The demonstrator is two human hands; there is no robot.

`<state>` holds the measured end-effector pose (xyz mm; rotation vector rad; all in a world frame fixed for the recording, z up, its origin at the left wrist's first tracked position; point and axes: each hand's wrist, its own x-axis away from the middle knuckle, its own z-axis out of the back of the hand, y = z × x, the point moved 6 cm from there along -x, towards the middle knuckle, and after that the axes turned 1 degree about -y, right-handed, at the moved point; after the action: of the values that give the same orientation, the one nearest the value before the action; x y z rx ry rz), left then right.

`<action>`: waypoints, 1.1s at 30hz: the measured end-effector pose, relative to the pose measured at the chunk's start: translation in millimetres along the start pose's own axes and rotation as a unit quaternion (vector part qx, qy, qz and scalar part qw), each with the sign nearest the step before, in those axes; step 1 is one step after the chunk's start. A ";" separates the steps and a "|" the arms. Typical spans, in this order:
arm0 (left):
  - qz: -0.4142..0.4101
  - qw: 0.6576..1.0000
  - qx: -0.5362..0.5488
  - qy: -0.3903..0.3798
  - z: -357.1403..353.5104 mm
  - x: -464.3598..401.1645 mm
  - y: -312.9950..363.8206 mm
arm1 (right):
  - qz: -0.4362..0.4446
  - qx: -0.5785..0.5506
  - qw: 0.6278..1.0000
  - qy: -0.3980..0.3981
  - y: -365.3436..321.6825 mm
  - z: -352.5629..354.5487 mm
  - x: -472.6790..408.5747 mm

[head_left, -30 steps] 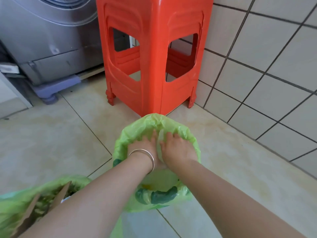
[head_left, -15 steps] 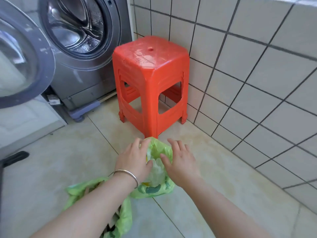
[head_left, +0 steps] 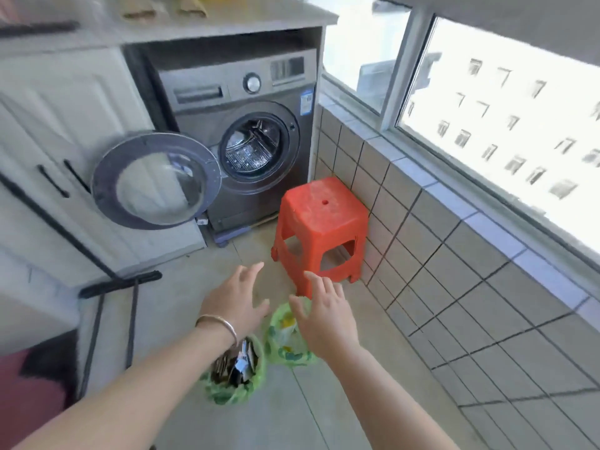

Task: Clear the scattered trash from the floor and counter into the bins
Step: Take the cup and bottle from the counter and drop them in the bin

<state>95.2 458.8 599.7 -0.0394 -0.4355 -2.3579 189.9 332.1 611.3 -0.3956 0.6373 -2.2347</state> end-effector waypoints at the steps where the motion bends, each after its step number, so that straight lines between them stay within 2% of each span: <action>1: 0.008 1.000 0.006 0.003 17.2 8.9 -2.4 | 0.006 0.002 1.000 0.001 -13.2 12.3 3.0; 5: 0.019 1.000 0.011 0.007 83.3 25.1 -19.9 | 0.007 0.009 1.000 0.007 -61.8 52.4 2.5; 10: 0.030 0.997 0.041 0.063 165.5 18.5 -56.2 | 0.022 0.032 0.999 0.018 -115.4 74.2 -16.0; 18: 0.049 0.992 0.053 0.101 228.4 -21.8 -105.6 | 0.049 0.032 0.998 0.018 -178.4 79.1 -81.4; 24: 0.086 0.984 0.058 0.142 275.9 -74.9 -132.6 | 0.111 0.031 0.993 0.017 -230.9 91.4 -169.8; 33: 0.148 0.959 0.083 0.229 342.3 -139.8 -170.9 | 0.227 0.039 0.973 -0.033 -325.7 90.4 -286.0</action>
<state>50.9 777.0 850.1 0.4793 -0.3650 -1.9478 227.5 706.8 844.2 -0.2515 0.5394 -1.7968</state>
